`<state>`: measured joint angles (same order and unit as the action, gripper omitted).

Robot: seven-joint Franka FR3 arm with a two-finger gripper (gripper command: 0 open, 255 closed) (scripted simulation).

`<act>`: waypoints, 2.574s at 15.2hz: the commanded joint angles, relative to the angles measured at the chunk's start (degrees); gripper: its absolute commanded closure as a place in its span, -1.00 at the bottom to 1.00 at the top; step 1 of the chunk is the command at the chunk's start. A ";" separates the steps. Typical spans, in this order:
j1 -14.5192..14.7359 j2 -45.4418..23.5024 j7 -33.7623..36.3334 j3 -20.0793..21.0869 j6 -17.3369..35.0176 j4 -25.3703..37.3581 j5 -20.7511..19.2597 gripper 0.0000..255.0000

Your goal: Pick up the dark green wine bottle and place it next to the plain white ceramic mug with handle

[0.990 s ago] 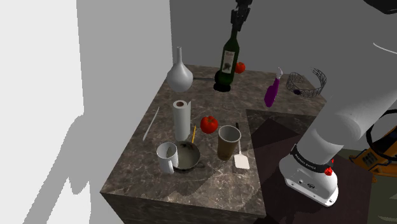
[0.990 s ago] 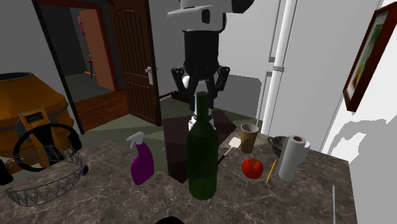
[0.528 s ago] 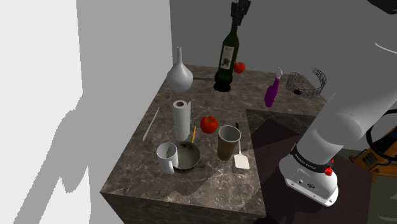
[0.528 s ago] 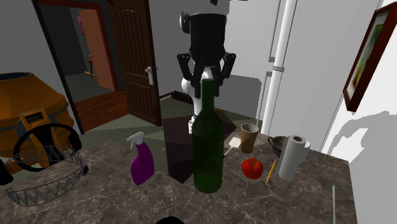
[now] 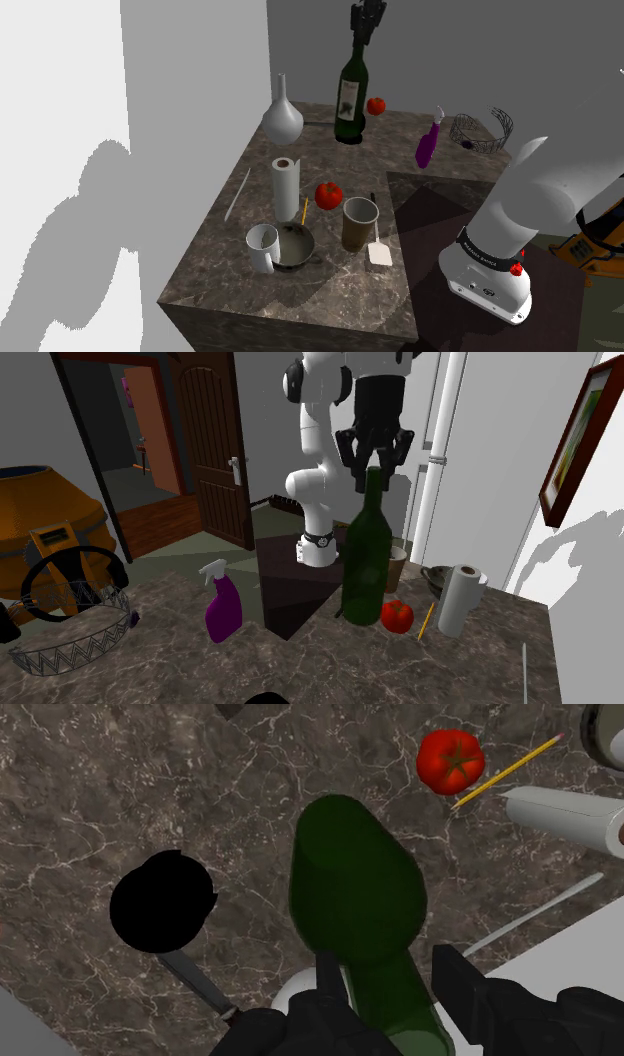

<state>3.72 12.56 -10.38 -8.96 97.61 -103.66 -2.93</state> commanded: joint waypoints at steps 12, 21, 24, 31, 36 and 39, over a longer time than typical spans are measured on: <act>6.25 7.54 18.12 12.12 -0.64 -7.62 1.07 1.00; 10.50 6.71 30.83 21.05 -1.70 -6.15 2.75 1.00; 11.84 5.30 35.19 24.12 -2.09 -4.50 3.02 1.00; 14.92 -0.34 45.81 31.42 -3.27 1.73 2.28 1.00; 17.45 -6.62 53.93 36.70 -4.70 8.43 -0.07 1.00; 19.54 -11.45 59.04 39.70 -6.03 13.54 -2.50 1.00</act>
<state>22.32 3.25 46.27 29.40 92.04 -92.28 -4.34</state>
